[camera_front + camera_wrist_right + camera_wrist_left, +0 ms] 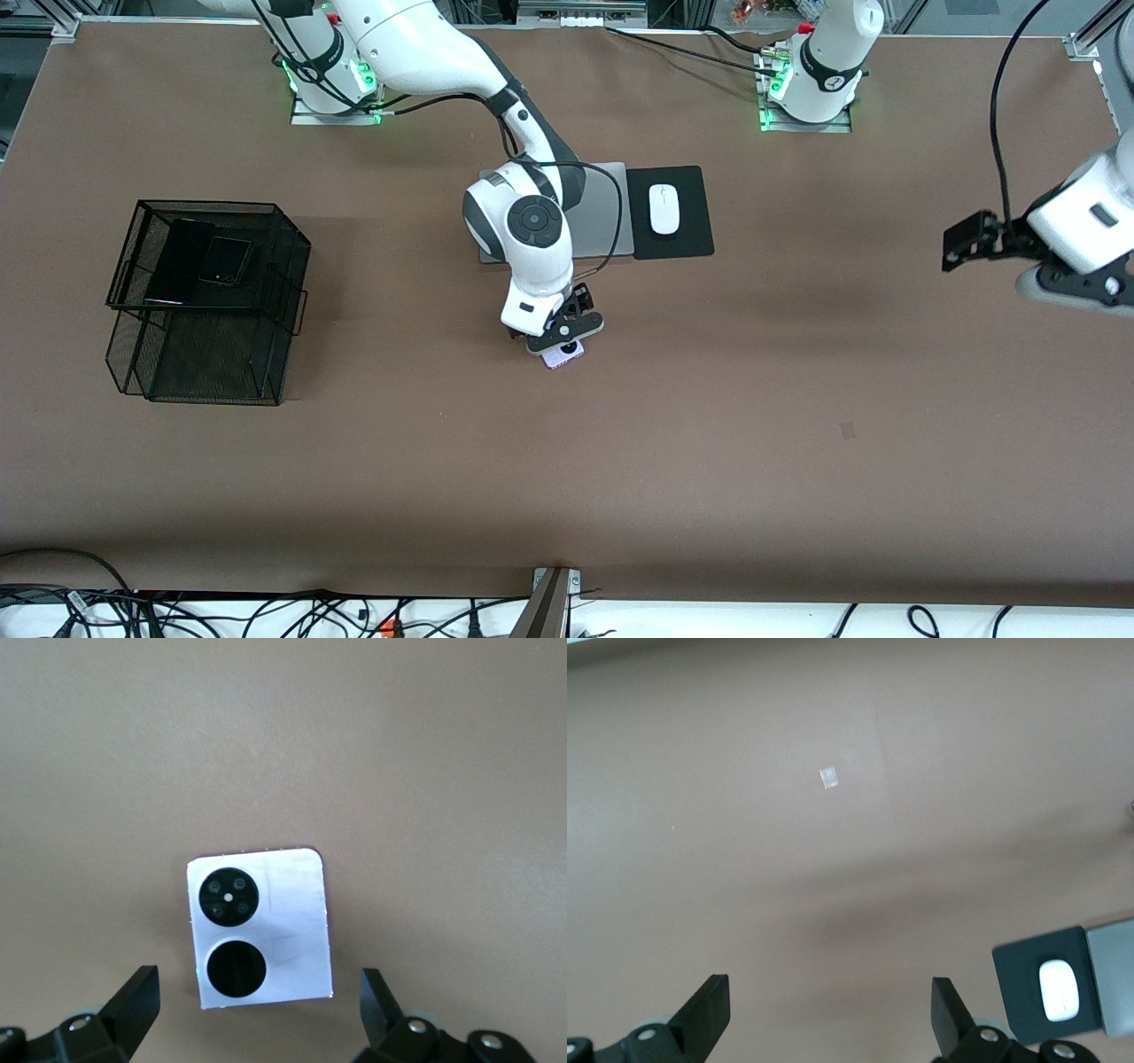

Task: Place phones with both arms
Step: 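Reach the right gripper to the white phone while the left gripper withdraws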

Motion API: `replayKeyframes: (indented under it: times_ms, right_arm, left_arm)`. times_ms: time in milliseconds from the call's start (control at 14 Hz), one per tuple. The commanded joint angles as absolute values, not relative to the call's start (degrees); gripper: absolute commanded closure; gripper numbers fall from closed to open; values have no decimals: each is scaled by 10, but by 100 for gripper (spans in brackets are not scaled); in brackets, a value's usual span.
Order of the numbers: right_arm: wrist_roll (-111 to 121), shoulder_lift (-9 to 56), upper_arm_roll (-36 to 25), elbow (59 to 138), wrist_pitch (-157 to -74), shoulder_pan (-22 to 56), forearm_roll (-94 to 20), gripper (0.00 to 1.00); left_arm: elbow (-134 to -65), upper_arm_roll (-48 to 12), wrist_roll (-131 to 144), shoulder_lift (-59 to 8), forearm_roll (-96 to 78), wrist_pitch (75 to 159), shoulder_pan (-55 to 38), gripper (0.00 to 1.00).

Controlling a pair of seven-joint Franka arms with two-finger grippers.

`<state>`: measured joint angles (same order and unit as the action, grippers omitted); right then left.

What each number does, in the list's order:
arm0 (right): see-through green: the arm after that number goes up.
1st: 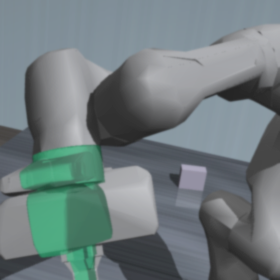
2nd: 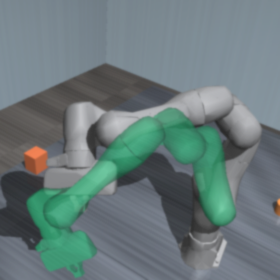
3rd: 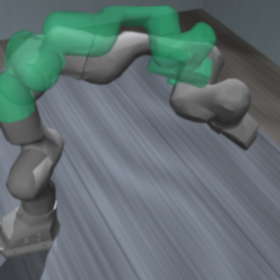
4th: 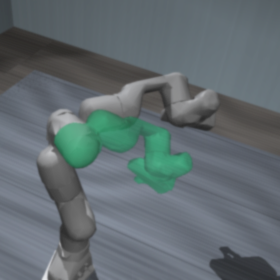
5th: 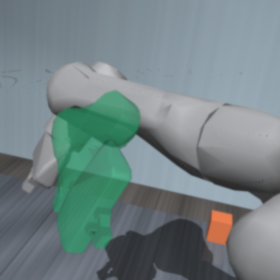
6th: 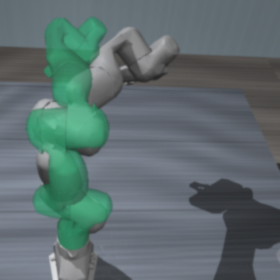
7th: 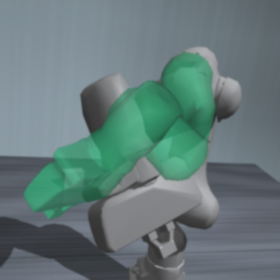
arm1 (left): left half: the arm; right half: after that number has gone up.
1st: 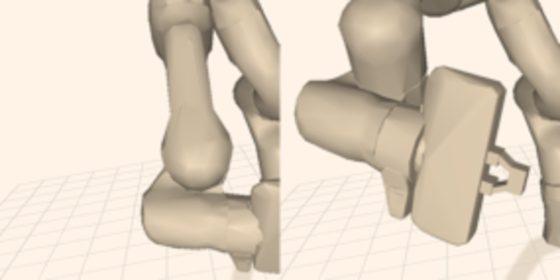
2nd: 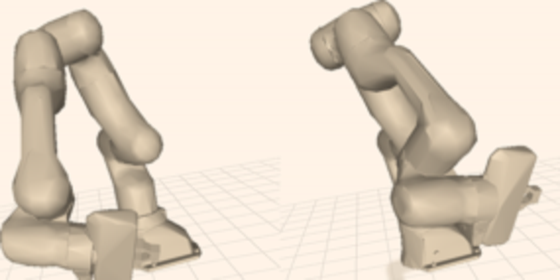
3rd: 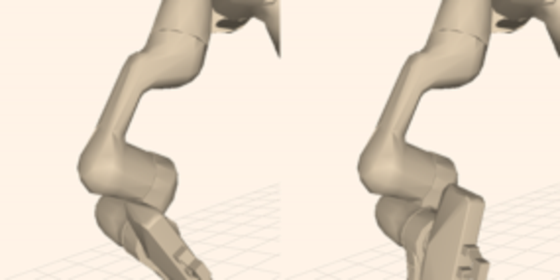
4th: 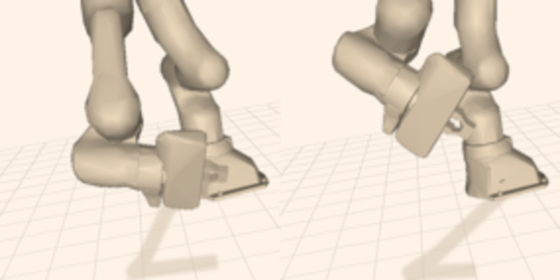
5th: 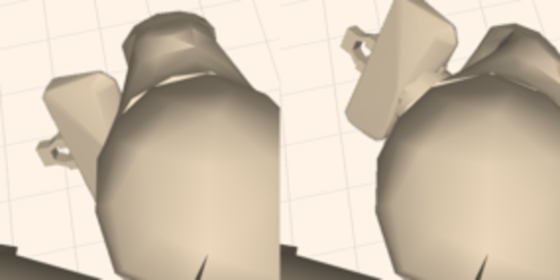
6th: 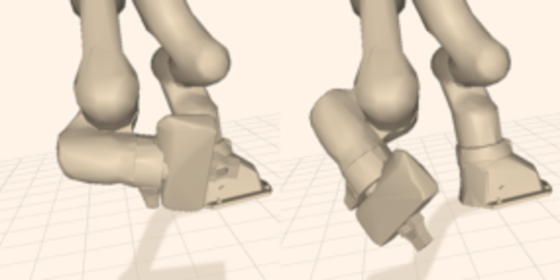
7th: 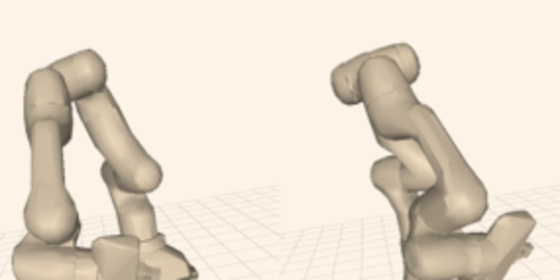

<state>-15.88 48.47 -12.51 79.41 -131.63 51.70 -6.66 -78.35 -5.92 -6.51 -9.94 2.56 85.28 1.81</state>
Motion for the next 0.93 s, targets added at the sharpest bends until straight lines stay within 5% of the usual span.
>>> replayKeyframes:
  times_ms: [0,860]
  right_arm:
    - [-177,505,-132,780,-1333,521,-48,0]
    - [-194,530,-134,780,-1389,525,-44,0]
  left_arm:
    - [-809,-57,-75,-47,14,840,21,0]
    - [-868,-115,2,-17,6,895,13,0]
